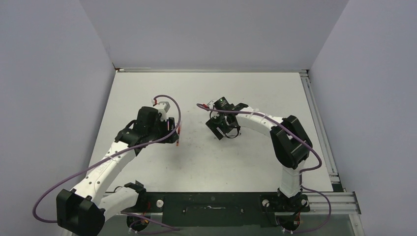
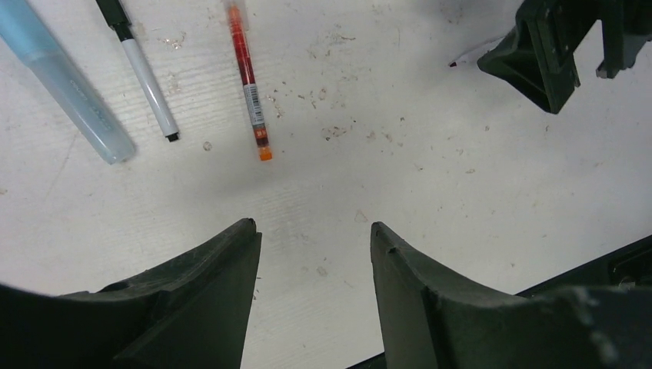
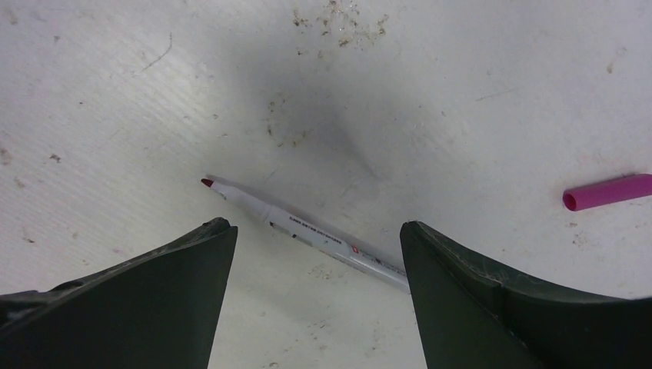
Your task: Insert the pens into the pen caps
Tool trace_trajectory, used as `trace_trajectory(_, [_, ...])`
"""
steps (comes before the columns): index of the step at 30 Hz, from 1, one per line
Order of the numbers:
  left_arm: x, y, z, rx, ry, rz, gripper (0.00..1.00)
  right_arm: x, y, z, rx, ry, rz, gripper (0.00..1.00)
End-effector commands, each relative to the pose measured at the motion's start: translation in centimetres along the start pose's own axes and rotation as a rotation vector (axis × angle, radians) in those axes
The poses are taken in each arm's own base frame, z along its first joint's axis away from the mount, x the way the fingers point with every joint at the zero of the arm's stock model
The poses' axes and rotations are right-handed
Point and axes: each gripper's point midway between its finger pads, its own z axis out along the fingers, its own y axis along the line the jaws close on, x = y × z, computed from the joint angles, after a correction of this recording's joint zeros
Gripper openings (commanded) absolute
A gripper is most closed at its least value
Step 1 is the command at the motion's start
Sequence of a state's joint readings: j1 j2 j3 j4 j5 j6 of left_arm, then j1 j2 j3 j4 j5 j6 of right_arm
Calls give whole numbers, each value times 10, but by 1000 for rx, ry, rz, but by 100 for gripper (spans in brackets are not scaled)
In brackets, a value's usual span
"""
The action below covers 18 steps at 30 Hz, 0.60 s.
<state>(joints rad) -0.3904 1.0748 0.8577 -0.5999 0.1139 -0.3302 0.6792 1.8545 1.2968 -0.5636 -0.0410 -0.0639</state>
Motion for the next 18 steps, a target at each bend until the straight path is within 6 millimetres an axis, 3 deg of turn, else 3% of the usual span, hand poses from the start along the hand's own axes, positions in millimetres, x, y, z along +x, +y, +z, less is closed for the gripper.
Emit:
trace_trajectory(1, [-9,-6,-6,57,-88,27,53,-4,-1,4,-57,18,-38,80])
trace_trajectory(7, [-7,-11,-8,81,-83,36,54,9,0,11,-79,63,-30,78])
trace_trajectory(18, [-6,-13,-9,93,-82,36,54,26,7,25,-97,112,12,59])
